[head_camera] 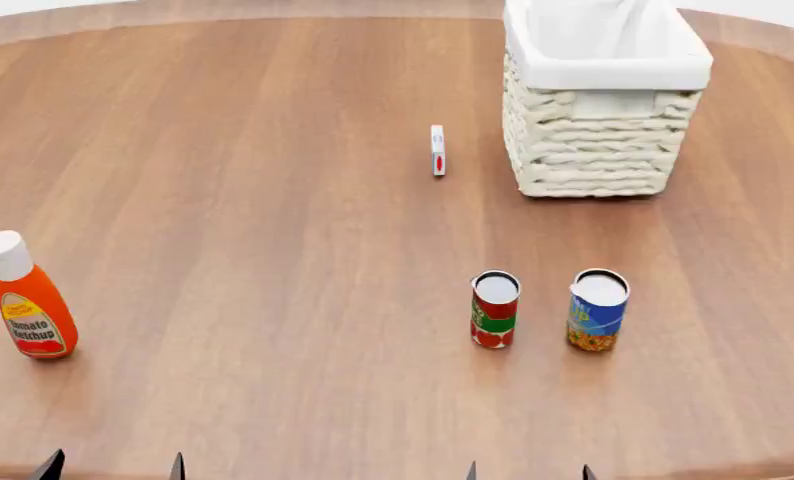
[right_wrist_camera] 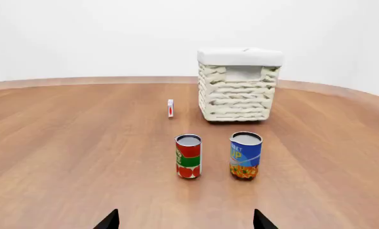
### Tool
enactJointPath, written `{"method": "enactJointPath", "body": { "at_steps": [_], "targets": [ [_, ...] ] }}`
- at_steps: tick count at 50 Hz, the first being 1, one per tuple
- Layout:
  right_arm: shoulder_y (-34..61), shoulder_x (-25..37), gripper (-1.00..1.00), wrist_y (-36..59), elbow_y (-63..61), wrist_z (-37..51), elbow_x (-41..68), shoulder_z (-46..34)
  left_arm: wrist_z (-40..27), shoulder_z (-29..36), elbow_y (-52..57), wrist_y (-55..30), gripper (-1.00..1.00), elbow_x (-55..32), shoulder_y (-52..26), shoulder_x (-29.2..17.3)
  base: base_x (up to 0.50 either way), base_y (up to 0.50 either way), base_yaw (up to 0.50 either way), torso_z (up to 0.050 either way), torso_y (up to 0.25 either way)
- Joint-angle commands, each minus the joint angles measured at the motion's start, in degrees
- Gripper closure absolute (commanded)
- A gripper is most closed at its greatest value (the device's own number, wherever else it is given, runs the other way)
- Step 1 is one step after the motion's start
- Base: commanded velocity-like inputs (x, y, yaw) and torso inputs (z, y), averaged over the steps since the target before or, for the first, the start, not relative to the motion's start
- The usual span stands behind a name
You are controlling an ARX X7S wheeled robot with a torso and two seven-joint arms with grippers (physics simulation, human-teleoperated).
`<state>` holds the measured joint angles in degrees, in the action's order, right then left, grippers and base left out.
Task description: Pick up the alphabet soup and the cream cheese box, and put them in the basket.
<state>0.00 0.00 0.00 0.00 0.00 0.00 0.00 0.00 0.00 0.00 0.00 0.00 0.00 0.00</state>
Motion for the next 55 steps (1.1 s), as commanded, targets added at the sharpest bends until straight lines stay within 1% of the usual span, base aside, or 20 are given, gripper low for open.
{"method": "enactJointPath", "body": {
  "at_steps": [1,10,14,17,18,20,21,25,30,32,33,35,38,41,42,44,46,52,54,55],
  "targets": [
    [-0.1,1.0,-1.0,0.0,-0.1,1.3,1.0,-1.3,-1.1,1.1,0.5,-0.3,-1.0,-1.0,0.1,-1.0,0.0,0.0,0.0,0.0,0.0],
    [0.2,2.7,-1.0,0.7,-0.9,3.4,1.3,-3.3,-3.8,3.1,1.3,1.2,-1.0,-0.9,0.5,-2.6,0.0,0.0,0.0,0.0,0.0],
    [-0.8,3.4,-1.0,2.8,-5.6,4.1,1.5,-3.7,-3.9,3.3,4.1,0.3,-1.0,-1.8,1.5,-3.1,0.0,0.0,0.0,0.0,0.0],
    [-1.4,4.3,-1.0,6.2,-12.8,5.0,-0.2,-4.6,-4.2,3.7,9.6,0.3,-1.0,-1.5,2.4,-3.9,0.0,0.0,0.0,0.0,0.0],
    [-1.8,4.6,-1.0,6.7,-17.4,5.6,-1.0,-4.5,-4.8,3.0,14.0,-1.3,-1.0,-2.5,2.9,-3.8,0.0,0.0,0.0,0.0,0.0],
    [-2.1,5.2,-1.0,8.5,-21.2,5.9,-2.0,-4.8,-4.8,3.1,19.1,-5.3,-1.0,-3.1,3.2,-4.4,0.0,0.0,0.0,0.0,0.0],
    [-2.0,5.6,-1.0,10.4,-23.8,5.8,-2.5,-4.9,-5.1,3.1,21.7,-5.2,-1.0,-2.6,3.4,-4.7,0.0,0.0,0.0,0.0,0.0],
    [-1.3,6.7,-1.0,16.0,-33.9,5.8,-4.2,-5.4,-5.4,1.8,32.3,-9.5,-1.0,-5.3,3.5,-5.6,0.0,0.0,0.0,0.0,0.0],
    [-0.5,7.6,-1.0,21.3,-43.0,5.6,-6.7,-6.8,-6.1,0.4,39.9,-11.4,-1.0,-7.6,3.5,-6.4,0.0,0.0,0.0,0.0,0.0],
    [0.3,8.2,-1.0,24.3,-47.1,5.0,-8.1,-7.8,-6.5,-0.7,43.7,-13.5,-1.0,-9.6,3.3,-6.7,0.0,0.0,0.0,0.0,0.0],
    [0.6,8.1,-1.0,25.1,-48.7,4.9,-8.1,-7.8,-6.8,-0.9,45.3,-14.8,-1.0,-9.8,3.2,-7.1,0.0,0.0,0.0,0.0,0.0],
    [1.5,8.5,-1.0,27.6,-51.4,4.3,-8.6,-8.2,-7.3,-1.0,48.2,-14.4,-1.0,-8.7,3.1,-7.7,0.0,0.0,0.0,0.0,0.0],
    [2.4,8.9,-1.0,30.2,-54.9,3.9,-10.0,-9.0,-7.4,-2.0,51.9,-16.3,-1.0,-11.4,3.0,-8.2,0.0,0.0,0.0,0.0,0.0],
    [2.7,9.2,-1.0,32.2,-58.4,3.4,-11.0,-10.1,-7.7,-2.4,53.7,-17.0,-1.0,-12.3,2.9,-8.7,0.0,0.0,0.0,0.0,0.0],
    [3.0,8.5,-1.0,33.3,-59.9,2.3,-12.0,-10.4,-7.9,-2.9,54.9,-17.4,-1.0,-12.9,2.7,-8.9,0.0,0.0,0.0,0.0,0.0],
    [2.7,5.6,-1.0,32.3,-60.0,-1.4,-14.1,-9.0,-8.1,-3.3,55.4,-17.5,-1.0,-13.7,2.8,-9.0,0.0,0.0,0.0,0.0,0.0],
    [2.3,4.3,-1.0,31.7,-59.8,-3.0,-14.8,-8.1,-8.2,-2.9,55.0,-16.8,-1.0,-13.2,3.0,-9.0,0.0,0.0,0.0,0.0,0.0],
    [1.5,4.5,-1.0,30.9,-58.8,-3.0,-14.6,-8.0,-8.4,-1.8,53.8,-15.5,-1.0,-12.2,3.7,-9.1,0.0,0.0,0.0,0.0,0.0],
    [0.5,4.9,-1.0,28.2,-56.4,-2.0,-14.1,-8.0,-8.2,-1.4,52.1,-14.4,-1.0,-11.6,4.1,-9.3,0.21,0.0,0.0,0.0,0.0],
    [1.0,4.9,-1.0,29.2,-56.8,-2.2,-14.3,-8.2,-8.3,-1.3,51.9,-14.1,-1.0,-11.4,4.1,-9.3,0.21,0.0,0.0,0.0,0.0]
  ]
}}
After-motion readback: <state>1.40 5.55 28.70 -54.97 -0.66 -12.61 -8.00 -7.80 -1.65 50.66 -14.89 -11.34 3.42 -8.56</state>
